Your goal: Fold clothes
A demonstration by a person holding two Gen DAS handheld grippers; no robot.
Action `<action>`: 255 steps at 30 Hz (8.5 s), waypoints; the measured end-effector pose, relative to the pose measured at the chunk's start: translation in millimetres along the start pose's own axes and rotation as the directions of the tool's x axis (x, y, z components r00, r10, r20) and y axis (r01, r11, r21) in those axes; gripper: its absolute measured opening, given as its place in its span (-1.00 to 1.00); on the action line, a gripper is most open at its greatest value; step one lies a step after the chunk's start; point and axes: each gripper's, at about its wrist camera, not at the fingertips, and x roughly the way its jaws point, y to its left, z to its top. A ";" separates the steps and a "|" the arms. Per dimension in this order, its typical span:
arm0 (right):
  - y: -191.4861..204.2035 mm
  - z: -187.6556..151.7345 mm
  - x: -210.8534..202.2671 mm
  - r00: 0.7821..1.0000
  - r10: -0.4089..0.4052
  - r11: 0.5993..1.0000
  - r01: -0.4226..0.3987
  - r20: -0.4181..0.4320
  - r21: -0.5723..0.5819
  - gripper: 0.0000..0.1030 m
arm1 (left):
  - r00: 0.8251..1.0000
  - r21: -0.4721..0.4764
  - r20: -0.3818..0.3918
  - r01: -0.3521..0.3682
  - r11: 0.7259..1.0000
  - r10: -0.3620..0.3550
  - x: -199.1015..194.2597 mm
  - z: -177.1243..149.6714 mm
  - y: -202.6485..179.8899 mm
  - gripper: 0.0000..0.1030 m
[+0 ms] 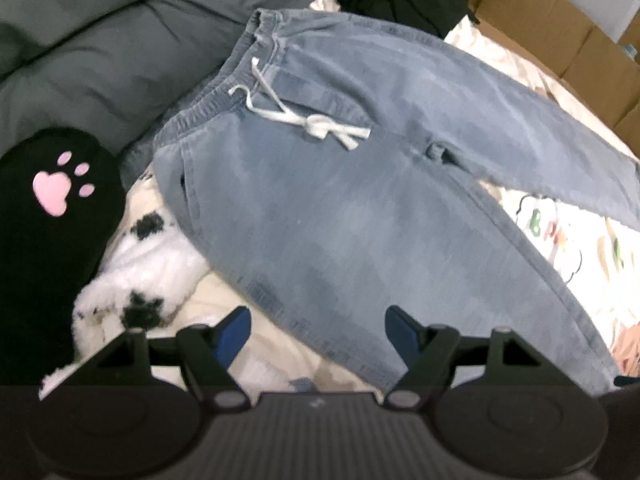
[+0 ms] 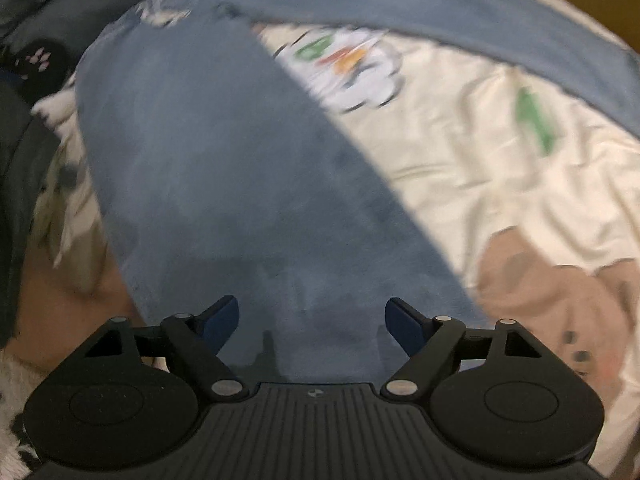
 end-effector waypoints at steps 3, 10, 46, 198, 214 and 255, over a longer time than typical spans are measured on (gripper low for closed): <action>17.3 -0.6 14.8 0.999 0.033 0.997 -0.035 -0.033 -0.066 0.54 | 1.000 0.007 -0.014 -0.007 1.000 0.007 0.7 -4.7 1.2 0.48; 56.4 -10.6 39.5 0.987 0.079 0.965 -0.110 -0.138 -0.237 0.37 | 1.000 -0.015 -0.022 -0.002 1.000 0.002 -1.6 -11.3 2.2 0.48; 83.1 -16.8 43.4 0.996 0.007 0.956 -0.033 -0.088 -0.292 0.33 | 0.999 -0.112 -0.026 0.018 0.994 -0.021 17.9 -29.4 6.4 0.49; -180.7 385.5 45.1 0.943 -0.234 0.972 0.232 0.238 0.038 -0.96 | 0.895 -0.341 0.400 0.344 0.875 -0.196 225.1 320.9 -49.2 -0.68; -192.6 412.5 63.4 0.907 -0.317 0.948 0.302 0.275 0.098 -0.97 | 0.903 -0.335 0.400 0.304 0.892 -0.157 216.6 351.0 -67.4 -0.69; -197.2 414.1 69.4 0.927 -0.321 0.946 0.308 0.193 0.097 0.00 | 0.908 -0.065 0.260 0.357 0.932 -0.329 229.2 327.7 -139.6 -0.18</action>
